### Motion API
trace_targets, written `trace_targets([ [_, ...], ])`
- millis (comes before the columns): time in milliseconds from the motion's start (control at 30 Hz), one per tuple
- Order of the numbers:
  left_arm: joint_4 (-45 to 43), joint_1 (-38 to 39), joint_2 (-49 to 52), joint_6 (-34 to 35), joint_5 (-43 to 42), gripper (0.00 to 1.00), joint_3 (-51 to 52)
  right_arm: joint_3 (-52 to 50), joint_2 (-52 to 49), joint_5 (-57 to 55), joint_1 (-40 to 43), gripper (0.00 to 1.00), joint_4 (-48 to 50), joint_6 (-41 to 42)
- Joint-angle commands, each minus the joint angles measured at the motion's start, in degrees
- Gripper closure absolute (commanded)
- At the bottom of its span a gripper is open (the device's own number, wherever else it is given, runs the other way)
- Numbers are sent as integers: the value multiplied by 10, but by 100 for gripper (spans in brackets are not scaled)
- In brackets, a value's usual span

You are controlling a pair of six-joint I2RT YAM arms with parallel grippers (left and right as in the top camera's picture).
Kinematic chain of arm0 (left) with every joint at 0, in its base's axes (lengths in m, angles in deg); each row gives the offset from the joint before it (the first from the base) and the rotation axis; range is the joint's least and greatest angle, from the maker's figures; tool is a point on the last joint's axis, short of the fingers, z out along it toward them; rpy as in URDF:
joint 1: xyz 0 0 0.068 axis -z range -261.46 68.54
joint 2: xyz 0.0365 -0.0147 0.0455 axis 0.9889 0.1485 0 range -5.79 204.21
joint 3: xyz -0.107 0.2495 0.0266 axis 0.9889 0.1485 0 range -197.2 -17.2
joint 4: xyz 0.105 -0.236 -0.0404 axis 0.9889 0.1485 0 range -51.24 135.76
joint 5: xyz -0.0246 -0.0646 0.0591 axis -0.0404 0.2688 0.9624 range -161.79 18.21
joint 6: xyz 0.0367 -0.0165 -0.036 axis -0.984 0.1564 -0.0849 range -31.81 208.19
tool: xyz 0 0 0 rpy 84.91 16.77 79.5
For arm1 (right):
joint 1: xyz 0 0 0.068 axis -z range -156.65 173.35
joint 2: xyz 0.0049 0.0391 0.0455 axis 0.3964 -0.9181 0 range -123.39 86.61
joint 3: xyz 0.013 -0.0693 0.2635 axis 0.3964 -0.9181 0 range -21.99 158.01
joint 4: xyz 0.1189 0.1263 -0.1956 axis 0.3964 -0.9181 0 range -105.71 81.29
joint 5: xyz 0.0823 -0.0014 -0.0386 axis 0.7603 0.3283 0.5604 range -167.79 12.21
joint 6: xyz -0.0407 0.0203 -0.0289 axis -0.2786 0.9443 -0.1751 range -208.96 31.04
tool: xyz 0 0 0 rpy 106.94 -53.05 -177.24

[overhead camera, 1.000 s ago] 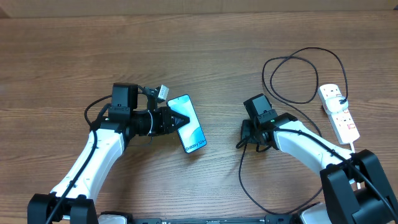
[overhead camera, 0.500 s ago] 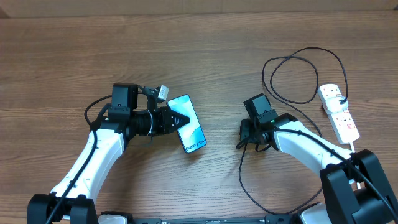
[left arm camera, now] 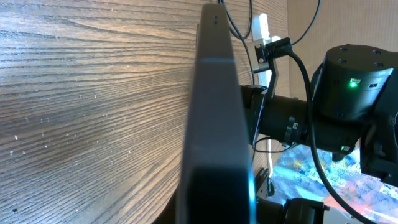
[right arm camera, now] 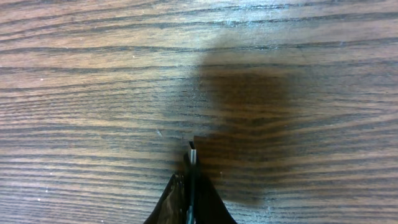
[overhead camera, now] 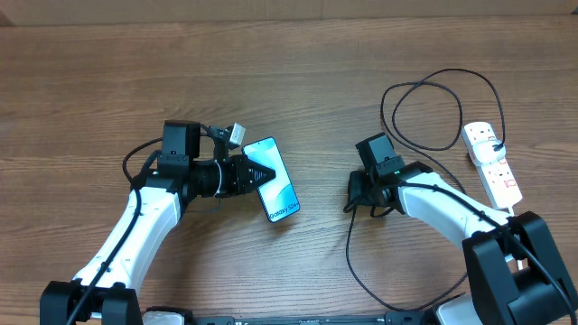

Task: Plug charger to phone and switch on socket

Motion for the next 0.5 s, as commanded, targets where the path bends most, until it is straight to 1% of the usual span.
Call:
trace_targets([
  [0,-2,2,0,-11,-12,96,-5,-27,-40,25,2,96,-15,0],
  [100,-3,2,0,-11,-12,96,-5,-24,-40,43,2,96,-15,-20],
  [233,-4,1,0,-11,-21,96,-5,3,-39,128,2,96,-42,-94],
  [333,-22,-4,0,-11,-58,96,-5,33,-31,251,2,96,-77,-162],
  [467,-64,-32,0,-11,-170,96,-5,44,-7,458,3,96,-104,-264],
])
